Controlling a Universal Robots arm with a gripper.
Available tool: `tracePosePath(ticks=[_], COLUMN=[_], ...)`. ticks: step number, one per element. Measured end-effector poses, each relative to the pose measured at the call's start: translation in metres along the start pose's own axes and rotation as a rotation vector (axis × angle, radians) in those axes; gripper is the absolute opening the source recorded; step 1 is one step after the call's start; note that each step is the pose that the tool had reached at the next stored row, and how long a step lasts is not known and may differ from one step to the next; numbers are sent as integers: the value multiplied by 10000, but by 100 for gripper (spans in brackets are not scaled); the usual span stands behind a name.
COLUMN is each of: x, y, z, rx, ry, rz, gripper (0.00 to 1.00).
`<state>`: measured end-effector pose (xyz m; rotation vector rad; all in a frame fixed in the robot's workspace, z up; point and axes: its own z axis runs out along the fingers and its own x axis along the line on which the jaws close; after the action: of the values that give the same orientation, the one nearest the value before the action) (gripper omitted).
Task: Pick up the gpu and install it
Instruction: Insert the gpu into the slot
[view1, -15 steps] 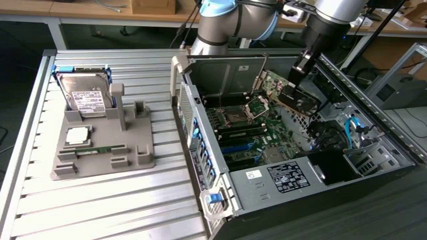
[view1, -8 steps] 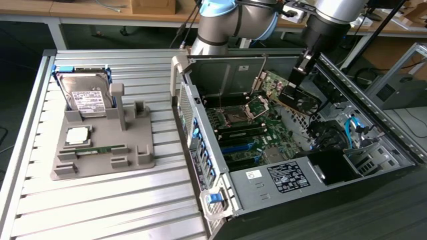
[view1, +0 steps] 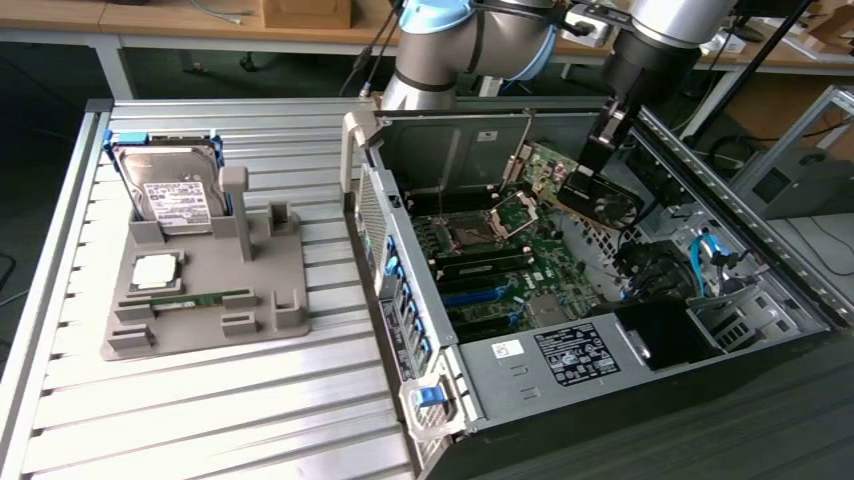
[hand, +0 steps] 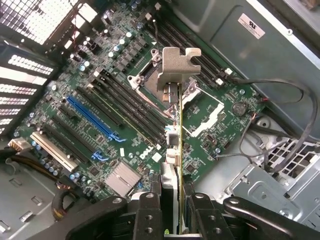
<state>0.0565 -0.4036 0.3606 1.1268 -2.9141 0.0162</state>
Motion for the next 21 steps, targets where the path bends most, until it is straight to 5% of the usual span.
tracePosePath(ticks=[21], x=[0], y=[0], z=[0], rx=[16], ry=[-3], rz=[-790], gripper=[27])
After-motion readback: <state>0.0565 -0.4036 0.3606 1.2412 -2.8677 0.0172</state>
